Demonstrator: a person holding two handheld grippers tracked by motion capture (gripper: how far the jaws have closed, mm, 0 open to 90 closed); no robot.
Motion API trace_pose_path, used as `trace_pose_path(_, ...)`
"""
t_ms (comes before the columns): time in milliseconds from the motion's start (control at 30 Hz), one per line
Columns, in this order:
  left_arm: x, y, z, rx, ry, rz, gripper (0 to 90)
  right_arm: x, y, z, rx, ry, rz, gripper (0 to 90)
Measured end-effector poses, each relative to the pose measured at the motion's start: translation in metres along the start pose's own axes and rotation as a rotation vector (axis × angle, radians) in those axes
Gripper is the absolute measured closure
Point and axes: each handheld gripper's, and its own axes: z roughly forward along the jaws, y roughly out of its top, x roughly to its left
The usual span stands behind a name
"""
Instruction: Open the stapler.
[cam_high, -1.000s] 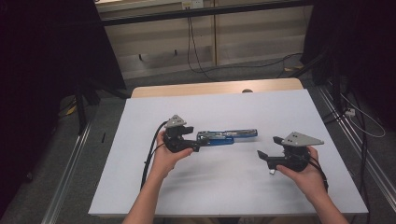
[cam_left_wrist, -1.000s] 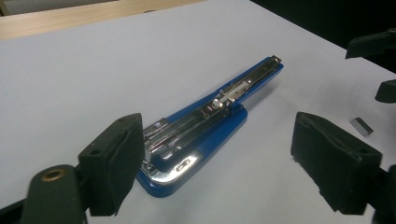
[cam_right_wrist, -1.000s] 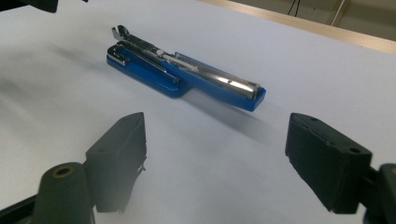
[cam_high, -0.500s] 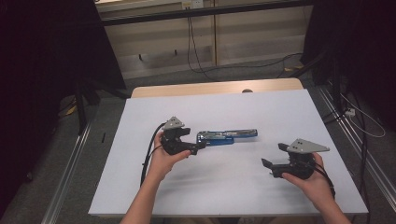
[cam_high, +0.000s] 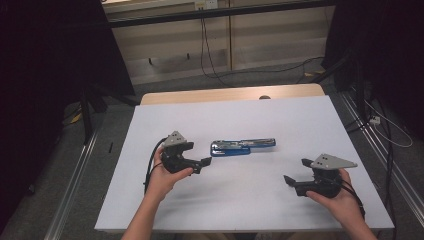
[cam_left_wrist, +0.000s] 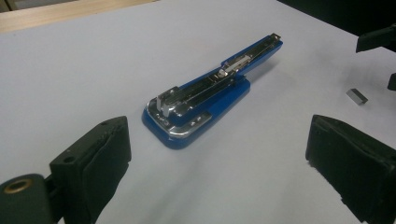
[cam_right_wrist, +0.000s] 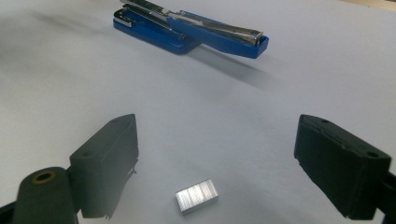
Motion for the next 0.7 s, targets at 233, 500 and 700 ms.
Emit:
trace_pose_path(233,-0.002,-0.006,-0.006,-0.003,0.006,0.006,6.3,0.002,-0.001,-0.002,0.008,0.000,0.002,13.9)
trace_pose_path(500,0.001,-0.012,-0.015,0.000,0.018,0.008,6.3,0.003,-0.009,-0.005,0.035,0.016,0.006,16.4)
trace_pose_path(700,0.000,-0.015,-0.019,-0.007,0.022,0.010,6.4,0.006,-0.014,-0.007,0.079,0.038,0.000,28.8)
